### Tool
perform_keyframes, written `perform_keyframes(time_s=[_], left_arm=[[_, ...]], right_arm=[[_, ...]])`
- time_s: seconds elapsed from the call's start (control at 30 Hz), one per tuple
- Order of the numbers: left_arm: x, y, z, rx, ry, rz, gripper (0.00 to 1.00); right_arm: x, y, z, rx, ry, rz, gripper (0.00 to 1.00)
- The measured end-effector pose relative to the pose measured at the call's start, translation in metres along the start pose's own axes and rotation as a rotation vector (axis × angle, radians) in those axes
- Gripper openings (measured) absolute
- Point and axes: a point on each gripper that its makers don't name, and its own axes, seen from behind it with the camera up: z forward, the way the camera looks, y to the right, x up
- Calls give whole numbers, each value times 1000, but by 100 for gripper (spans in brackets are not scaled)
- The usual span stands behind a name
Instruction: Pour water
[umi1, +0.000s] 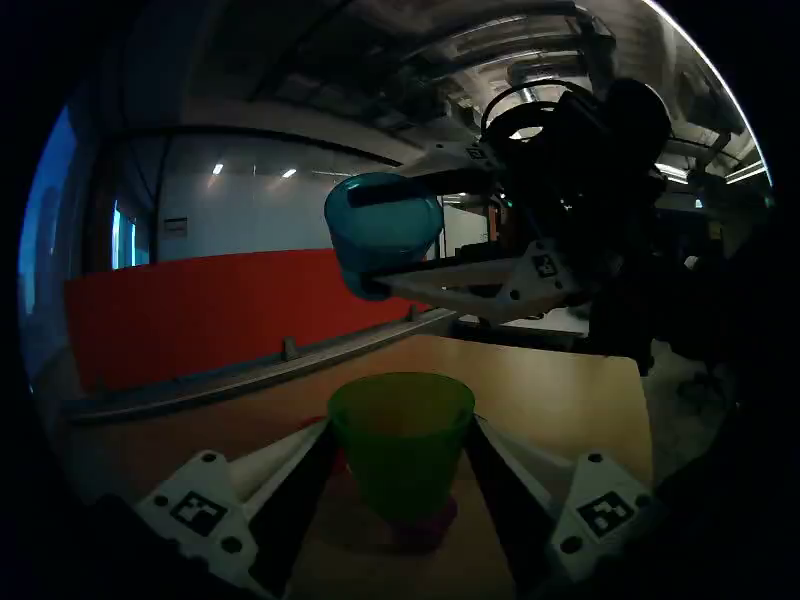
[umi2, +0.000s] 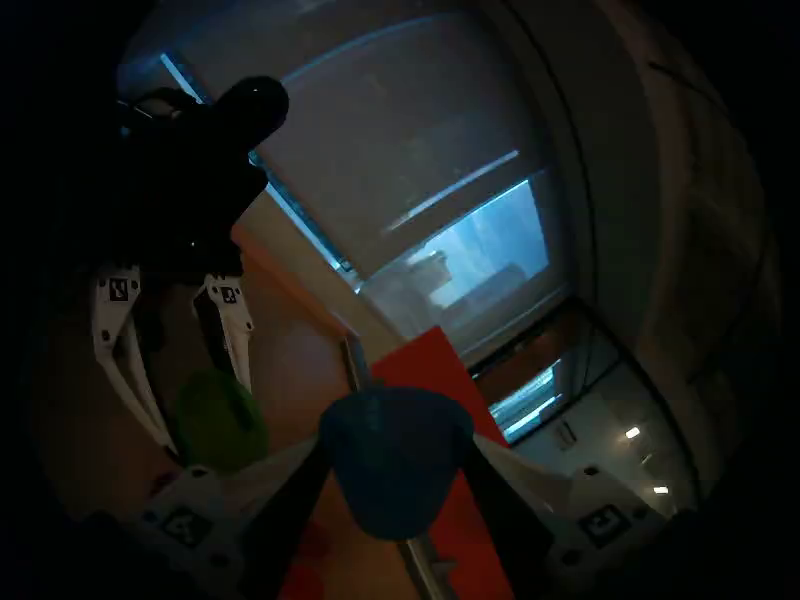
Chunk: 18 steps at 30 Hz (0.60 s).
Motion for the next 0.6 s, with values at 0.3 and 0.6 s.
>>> perform_keyframes(time_s=[0.3, 0.6], left_arm=[[2, 2, 3, -9, 6, -1, 85], [3, 3, 5, -10, 9, 0, 85]], right_arm=[[2, 1, 3, -6, -7, -64, 89], [2, 4, 4, -15, -16, -103, 89]])
